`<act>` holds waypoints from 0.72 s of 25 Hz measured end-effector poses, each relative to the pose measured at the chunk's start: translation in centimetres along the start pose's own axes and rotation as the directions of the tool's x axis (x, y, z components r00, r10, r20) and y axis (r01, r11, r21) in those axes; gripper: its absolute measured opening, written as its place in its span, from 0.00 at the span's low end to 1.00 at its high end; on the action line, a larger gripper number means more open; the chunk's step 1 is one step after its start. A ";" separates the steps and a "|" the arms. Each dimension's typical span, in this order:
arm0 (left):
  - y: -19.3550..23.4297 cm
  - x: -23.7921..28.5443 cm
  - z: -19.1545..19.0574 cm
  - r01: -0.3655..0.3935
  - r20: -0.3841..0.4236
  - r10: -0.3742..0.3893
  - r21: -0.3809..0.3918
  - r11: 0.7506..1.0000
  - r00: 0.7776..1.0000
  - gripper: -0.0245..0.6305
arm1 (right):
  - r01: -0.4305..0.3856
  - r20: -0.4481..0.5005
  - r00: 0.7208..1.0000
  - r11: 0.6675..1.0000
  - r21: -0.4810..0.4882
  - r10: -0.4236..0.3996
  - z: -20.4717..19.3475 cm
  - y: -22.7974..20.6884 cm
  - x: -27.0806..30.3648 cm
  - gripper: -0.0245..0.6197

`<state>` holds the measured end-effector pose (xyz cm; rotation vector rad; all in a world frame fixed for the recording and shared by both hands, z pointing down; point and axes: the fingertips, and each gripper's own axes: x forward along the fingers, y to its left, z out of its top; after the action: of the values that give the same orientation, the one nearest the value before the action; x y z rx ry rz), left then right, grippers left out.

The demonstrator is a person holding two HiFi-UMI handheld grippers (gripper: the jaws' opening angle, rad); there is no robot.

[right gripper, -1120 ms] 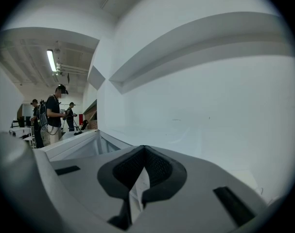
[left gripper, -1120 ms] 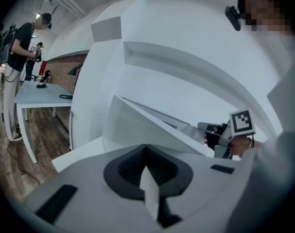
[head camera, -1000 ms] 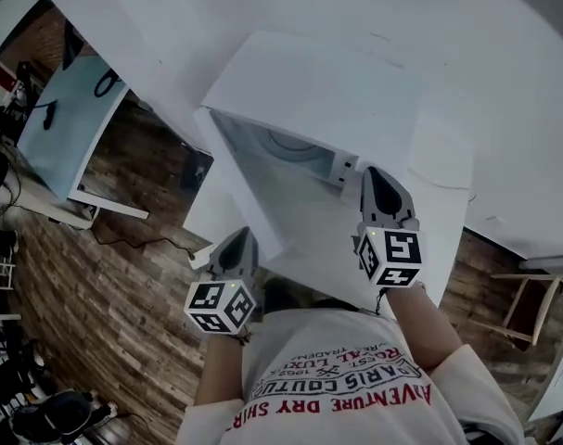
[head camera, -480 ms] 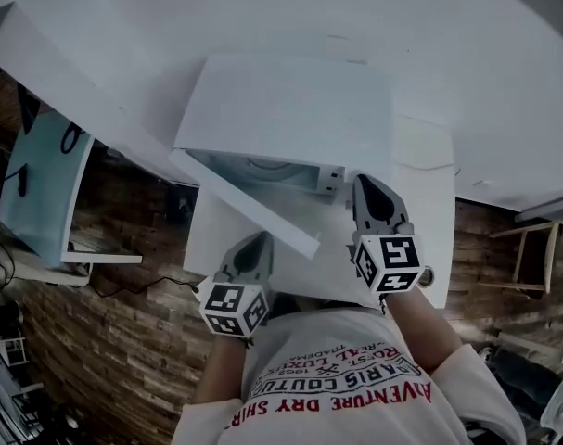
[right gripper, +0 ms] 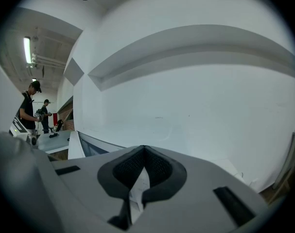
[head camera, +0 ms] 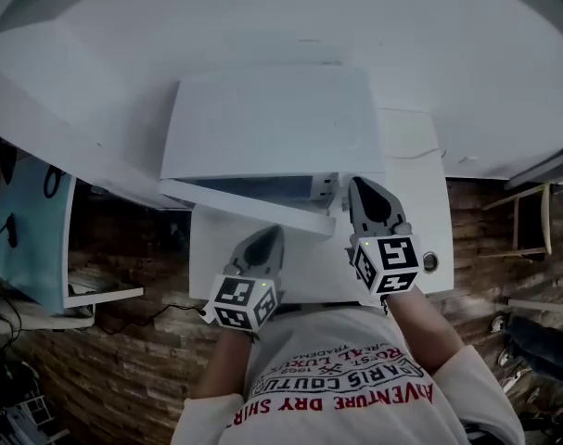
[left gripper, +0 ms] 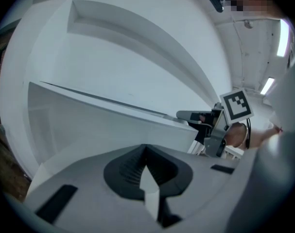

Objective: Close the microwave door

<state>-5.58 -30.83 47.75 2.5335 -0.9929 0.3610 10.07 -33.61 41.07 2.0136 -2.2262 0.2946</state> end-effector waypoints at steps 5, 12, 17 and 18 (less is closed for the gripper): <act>0.7 1.8 1.2 0.020 -0.004 -0.020 0.027 0.999 1.000 0.04 | 0.041 0.000 0.999 0.999 0.018 -0.041 0.2 -0.1 0.1 0.06; 2.0 3.2 2.0 0.031 -0.007 -0.031 0.017 0.999 0.999 0.04 | 0.082 0.004 0.997 0.997 0.016 -0.082 0.1 -0.2 0.0 0.06; 2.0 3.6 2.1 0.046 -0.008 -0.046 0.034 0.998 0.999 0.04 | 0.057 -0.022 0.998 0.998 0.039 -0.056 0.2 -0.3 0.1 0.06; 2.0 3.7 2.0 0.050 -0.008 -0.049 0.027 0.998 0.999 0.04 | 0.050 -0.037 0.998 0.998 0.040 -0.048 0.2 -0.3 0.1 0.06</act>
<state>-4.13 -35.22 47.87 2.5744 -0.9267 0.3723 10.35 -33.80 40.94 2.0630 -2.1633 0.3719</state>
